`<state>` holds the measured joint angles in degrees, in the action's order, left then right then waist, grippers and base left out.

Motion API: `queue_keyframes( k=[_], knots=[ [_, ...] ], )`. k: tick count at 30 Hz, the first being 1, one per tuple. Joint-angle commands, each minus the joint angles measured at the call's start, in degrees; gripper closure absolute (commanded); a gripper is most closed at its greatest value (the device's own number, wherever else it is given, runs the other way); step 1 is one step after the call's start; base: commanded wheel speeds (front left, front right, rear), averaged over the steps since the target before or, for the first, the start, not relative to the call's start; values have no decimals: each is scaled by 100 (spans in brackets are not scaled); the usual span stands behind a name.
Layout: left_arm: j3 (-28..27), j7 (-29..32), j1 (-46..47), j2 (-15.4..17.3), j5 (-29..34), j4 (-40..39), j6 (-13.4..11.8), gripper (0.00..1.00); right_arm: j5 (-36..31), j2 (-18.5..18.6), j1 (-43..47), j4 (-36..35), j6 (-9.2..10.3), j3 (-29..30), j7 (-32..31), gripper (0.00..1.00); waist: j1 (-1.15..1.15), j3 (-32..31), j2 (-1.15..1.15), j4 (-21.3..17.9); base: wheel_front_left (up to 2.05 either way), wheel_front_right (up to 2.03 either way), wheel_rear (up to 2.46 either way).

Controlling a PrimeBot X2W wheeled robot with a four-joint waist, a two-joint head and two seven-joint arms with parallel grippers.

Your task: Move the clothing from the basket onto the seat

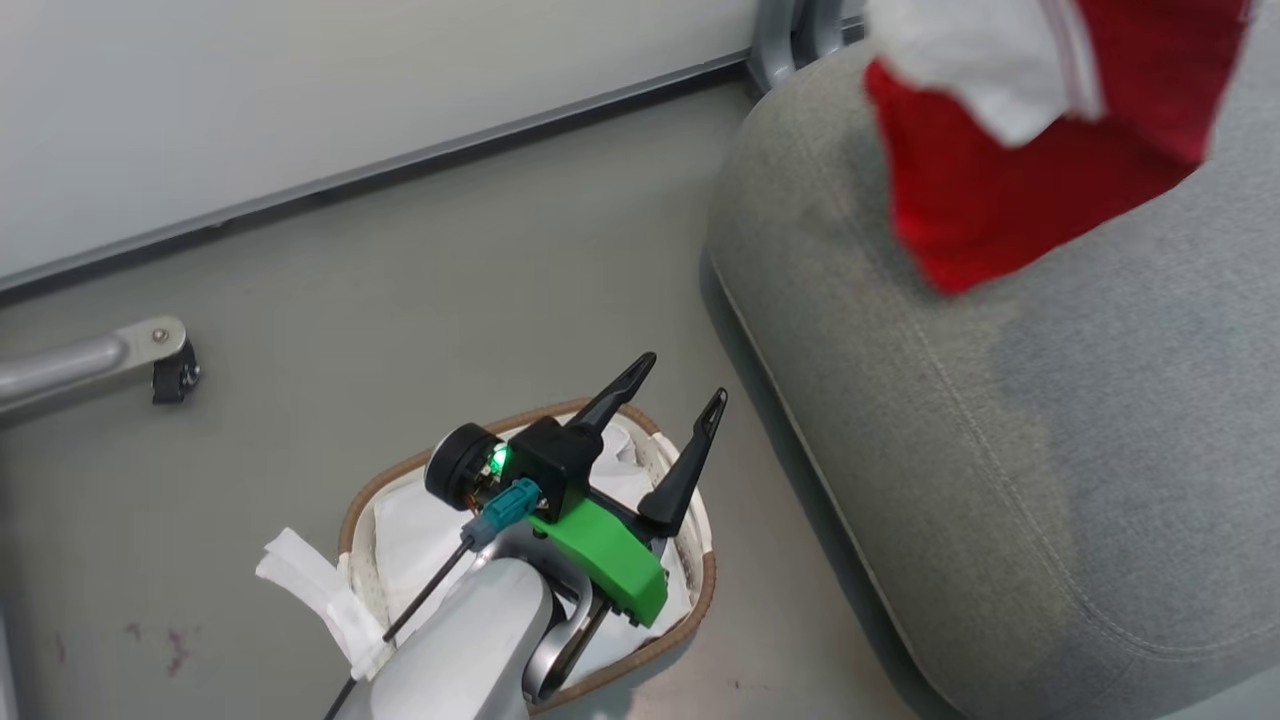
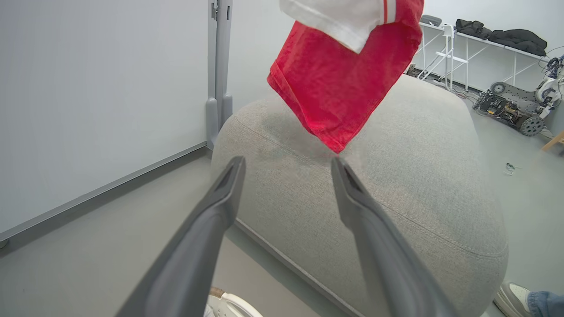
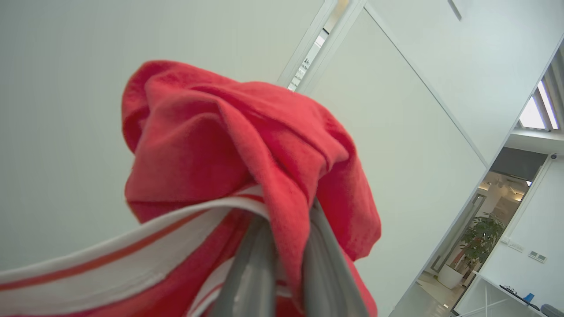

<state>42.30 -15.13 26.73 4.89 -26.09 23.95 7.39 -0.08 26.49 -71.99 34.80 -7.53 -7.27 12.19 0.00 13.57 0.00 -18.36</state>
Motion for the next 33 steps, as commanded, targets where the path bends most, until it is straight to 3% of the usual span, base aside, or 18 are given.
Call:
queue_keyframes(
  k=[1, 7, 13, 27, 33],
  knots=[
    [-9, -4, 81, 76, 50, -50, 17, 0, 16, 130, -168, 50, 8, -43, -64, 100, 0, 241, 0, 230, 0, 0, 0],
    [32, -4, 217, 217, 105, -210, 17, 0, 191, 691, -793, 274, 8, -105, -299, 100, 0, 612, 0, 406, 0, 0, 0],
    [-24, -4, 411, 384, 198, -239, 17, 0, 383, 787, -471, 677, 8, 262, -163, 100, 0, 1148, 0, 488, 0, 0, 0],
    [22, 11, 892, 655, 423, -343, 13, 0, 308, 126, 857, 1843, 8, 1493, 301, 100, 0, 2214, 0, 534, 0, 0, 0],
    [114, 70, 1034, 661, 464, -450, 12, 0, 192, -234, 1227, 1869, 8, 1812, 305, 100, 0, 2433, 0, 508, 0, 0, 0]
  ],
)
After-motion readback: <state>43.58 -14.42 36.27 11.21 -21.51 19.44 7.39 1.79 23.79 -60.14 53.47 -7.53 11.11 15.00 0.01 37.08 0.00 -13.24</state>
